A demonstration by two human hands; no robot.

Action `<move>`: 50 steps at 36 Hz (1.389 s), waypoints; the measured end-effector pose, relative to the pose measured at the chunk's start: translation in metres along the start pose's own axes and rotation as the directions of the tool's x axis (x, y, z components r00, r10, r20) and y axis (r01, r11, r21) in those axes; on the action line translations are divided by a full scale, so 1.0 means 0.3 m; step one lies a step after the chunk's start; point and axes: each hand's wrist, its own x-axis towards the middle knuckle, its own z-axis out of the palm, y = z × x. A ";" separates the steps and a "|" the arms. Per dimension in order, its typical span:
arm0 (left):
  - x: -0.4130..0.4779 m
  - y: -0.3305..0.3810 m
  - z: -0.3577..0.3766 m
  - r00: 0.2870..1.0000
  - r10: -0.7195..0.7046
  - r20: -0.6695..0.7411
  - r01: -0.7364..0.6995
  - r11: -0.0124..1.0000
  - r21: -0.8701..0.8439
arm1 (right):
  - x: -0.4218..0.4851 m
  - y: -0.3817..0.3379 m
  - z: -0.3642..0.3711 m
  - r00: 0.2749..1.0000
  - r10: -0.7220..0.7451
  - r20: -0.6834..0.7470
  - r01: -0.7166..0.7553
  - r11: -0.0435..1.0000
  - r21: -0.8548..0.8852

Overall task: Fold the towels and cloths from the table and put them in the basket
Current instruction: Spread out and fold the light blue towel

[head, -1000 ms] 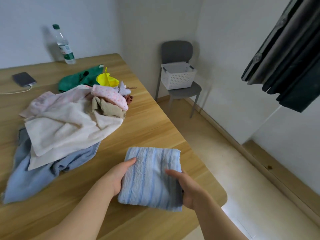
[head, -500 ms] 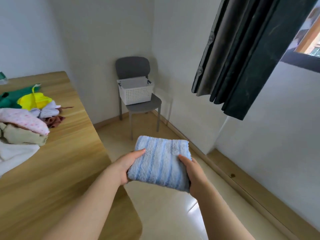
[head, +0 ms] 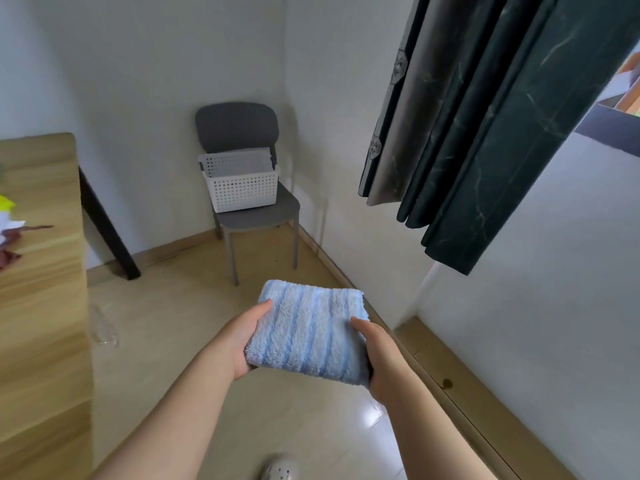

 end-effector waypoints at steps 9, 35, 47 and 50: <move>0.376 0.278 0.127 0.999 -0.026 -0.033 0.024 0.998 -0.063 | 0.393 -0.337 0.078 0.998 -0.028 -0.056 0.019 0.988 -0.155; 1.274 1.290 0.302 0.904 0.073 -0.422 -0.123 0.988 -0.093 | 1.585 -1.285 0.538 0.980 -0.106 0.168 0.170 0.887 -0.430; 1.583 1.653 0.068 0.827 0.127 -0.548 -0.133 0.991 0.029 | 1.975 -1.421 0.950 0.954 0.076 0.292 0.082 0.865 -0.496; 1.694 1.760 -0.035 0.801 0.156 -0.578 -0.134 0.988 0.081 | 2.093 -1.432 1.090 0.953 0.078 0.293 0.093 0.845 -0.527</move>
